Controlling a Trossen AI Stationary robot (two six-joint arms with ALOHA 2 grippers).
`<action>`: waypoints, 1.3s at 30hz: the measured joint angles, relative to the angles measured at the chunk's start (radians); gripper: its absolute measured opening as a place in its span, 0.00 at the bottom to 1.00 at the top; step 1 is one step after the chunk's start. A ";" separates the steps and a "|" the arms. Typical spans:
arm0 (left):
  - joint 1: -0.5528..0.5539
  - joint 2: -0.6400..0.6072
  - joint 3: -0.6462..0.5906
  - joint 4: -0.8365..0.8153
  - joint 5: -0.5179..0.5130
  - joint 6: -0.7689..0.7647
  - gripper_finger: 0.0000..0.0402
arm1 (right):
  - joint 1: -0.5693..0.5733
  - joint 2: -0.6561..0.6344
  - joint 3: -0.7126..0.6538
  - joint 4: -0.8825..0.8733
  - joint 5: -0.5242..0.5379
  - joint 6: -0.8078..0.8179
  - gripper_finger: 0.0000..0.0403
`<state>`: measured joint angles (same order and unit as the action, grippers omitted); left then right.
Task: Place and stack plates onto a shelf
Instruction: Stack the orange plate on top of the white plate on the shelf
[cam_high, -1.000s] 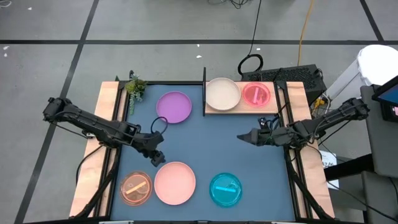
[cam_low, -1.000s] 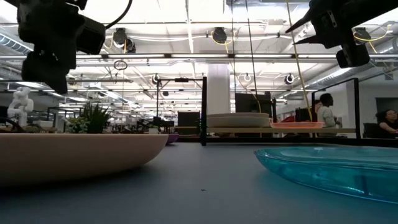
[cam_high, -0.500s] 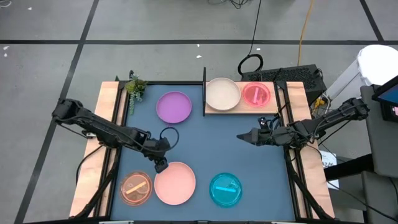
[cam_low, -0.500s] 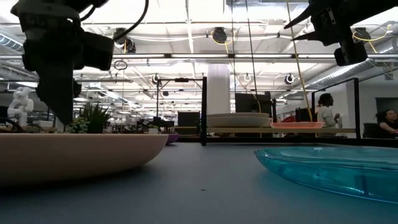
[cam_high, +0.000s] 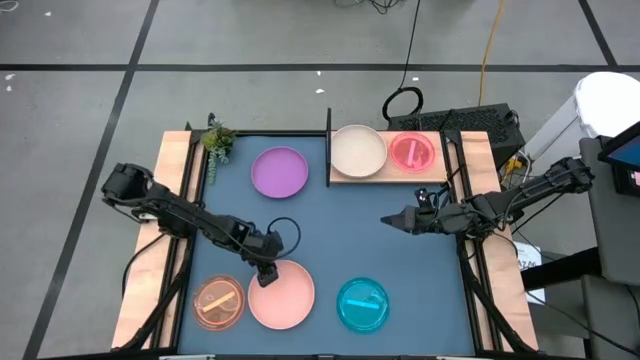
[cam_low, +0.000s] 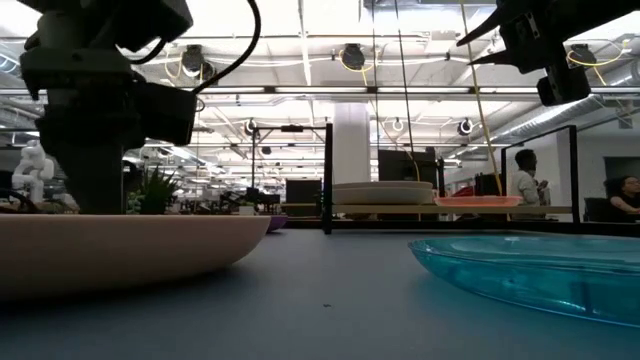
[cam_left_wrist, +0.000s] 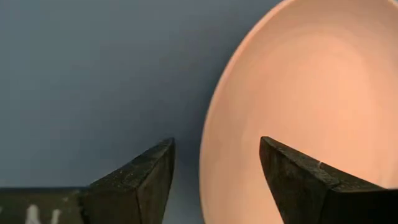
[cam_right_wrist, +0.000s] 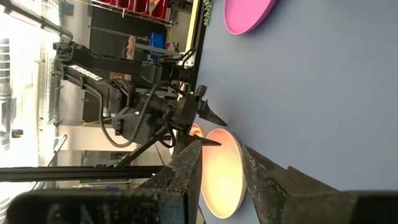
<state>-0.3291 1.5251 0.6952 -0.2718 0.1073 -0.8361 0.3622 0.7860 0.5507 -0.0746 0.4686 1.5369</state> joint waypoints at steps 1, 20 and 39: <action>-0.007 0.011 0.000 0.008 -0.001 0.000 0.57 | 0.000 0.000 0.000 0.000 0.000 -0.007 0.25; -0.029 0.024 0.000 0.025 -0.009 -0.037 0.09 | 0.000 0.000 0.000 -0.038 -0.002 -0.109 0.25; 0.052 -0.242 0.007 0.018 -0.130 -0.093 0.03 | 0.005 0.073 0.018 0.207 0.032 -0.105 0.25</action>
<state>-0.2772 1.2834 0.7021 -0.2542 -0.0231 -0.9295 0.3668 0.8595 0.5691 0.1323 0.5003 1.4321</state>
